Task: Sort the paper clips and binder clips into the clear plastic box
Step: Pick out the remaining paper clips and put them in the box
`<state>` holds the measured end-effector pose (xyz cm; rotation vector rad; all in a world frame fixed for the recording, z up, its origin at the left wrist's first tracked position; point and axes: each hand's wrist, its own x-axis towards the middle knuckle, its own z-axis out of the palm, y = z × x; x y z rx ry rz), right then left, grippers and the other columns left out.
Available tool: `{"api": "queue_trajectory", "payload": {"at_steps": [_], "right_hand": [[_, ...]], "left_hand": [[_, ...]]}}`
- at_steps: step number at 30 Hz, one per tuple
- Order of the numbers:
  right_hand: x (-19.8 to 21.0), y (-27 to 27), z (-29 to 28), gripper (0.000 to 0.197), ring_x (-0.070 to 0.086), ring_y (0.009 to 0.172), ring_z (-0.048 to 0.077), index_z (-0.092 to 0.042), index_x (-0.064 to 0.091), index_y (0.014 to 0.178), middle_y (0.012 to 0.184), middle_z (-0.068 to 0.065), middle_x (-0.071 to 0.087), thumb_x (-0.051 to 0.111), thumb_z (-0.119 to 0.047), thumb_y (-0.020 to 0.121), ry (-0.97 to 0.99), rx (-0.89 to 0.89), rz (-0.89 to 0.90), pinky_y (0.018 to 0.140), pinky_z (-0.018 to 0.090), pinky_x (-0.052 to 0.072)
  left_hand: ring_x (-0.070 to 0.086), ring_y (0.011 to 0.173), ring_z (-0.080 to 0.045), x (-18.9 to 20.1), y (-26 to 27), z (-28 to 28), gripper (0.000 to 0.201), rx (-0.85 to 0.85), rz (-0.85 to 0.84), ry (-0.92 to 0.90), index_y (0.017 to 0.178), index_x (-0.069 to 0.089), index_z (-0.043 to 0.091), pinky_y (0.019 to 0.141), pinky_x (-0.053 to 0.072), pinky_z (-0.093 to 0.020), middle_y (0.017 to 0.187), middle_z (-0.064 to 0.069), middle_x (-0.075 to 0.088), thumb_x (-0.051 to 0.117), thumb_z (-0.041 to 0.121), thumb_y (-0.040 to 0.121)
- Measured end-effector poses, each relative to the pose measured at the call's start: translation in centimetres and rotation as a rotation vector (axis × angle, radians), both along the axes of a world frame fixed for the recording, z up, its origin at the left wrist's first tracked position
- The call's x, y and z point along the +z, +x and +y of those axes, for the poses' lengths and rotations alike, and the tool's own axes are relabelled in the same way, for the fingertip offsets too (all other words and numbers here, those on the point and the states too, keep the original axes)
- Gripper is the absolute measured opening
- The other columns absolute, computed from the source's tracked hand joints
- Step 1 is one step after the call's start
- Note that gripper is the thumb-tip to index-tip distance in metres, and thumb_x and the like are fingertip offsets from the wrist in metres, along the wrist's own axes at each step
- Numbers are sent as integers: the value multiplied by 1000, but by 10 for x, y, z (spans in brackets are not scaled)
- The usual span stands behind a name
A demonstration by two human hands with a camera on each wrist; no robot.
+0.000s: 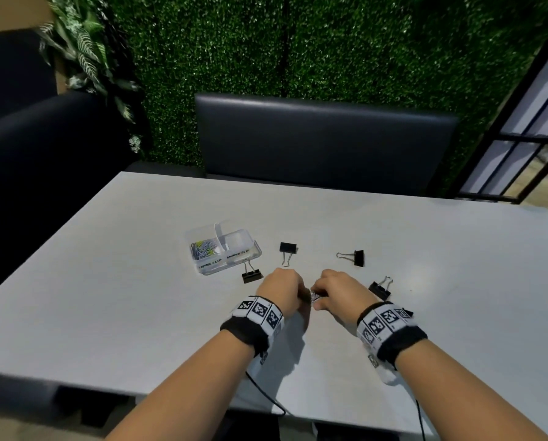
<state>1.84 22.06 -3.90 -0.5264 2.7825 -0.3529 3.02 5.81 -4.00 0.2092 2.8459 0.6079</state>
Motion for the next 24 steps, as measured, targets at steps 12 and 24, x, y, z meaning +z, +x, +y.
{"api": "queue_trajectory", "payload": {"at_steps": [12,24], "right_hand": [[4,7,13,11,64,77,21,-9,70,86,92,7,68,63,-15,92,-77,-195,4,64,29,49],[20,1,-9,18,62,54,20,-15,66,74,66,8,64,69,-9,91,-651,-502,-103,60,38,56]], "left_hand": [[68,74,-9,-8,-5,-13,10,120,-73,223,91,81,14,71,55,-16,88,-2,78,80,12,82],[67,65,-13,21,-4,-54,12,256,25,584,80,71,21,74,59,-28,75,-2,73,83,19,82]]}}
